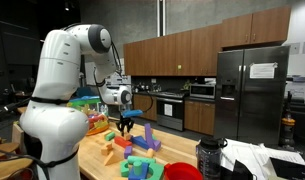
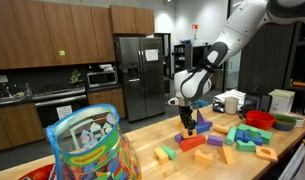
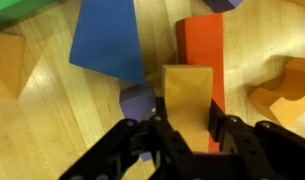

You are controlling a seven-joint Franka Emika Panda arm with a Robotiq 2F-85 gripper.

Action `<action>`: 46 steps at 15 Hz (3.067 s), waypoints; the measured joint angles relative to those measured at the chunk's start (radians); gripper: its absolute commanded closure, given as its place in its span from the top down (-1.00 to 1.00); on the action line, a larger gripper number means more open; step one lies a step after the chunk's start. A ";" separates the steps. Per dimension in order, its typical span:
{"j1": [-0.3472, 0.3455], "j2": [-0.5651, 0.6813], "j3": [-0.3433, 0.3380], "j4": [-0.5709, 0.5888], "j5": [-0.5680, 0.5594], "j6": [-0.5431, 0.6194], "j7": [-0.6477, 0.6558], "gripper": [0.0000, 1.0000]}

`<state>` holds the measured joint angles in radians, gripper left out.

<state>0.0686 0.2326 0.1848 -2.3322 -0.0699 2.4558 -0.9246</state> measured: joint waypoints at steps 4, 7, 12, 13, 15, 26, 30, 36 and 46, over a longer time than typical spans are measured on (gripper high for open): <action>0.034 -0.024 0.009 -0.034 -0.009 0.016 0.043 -0.68; 0.054 -0.035 0.010 -0.045 -0.035 0.018 0.087 -0.68; 0.065 -0.037 0.006 -0.050 -0.161 0.018 0.185 -0.68; 0.066 -0.037 0.006 -0.051 -0.183 0.018 0.200 -0.68; 0.072 -0.038 0.006 -0.060 -0.230 0.015 0.226 -0.68; 0.105 -0.073 0.009 -0.119 -0.359 0.016 0.328 -0.68; 0.105 -0.076 0.009 -0.123 -0.359 0.015 0.328 -0.68; 0.104 -0.076 0.007 -0.123 -0.359 0.012 0.328 0.19; 0.104 -0.076 0.007 -0.123 -0.359 0.011 0.328 0.32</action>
<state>0.1723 0.1567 0.1916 -2.4557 -0.4288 2.4669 -0.5962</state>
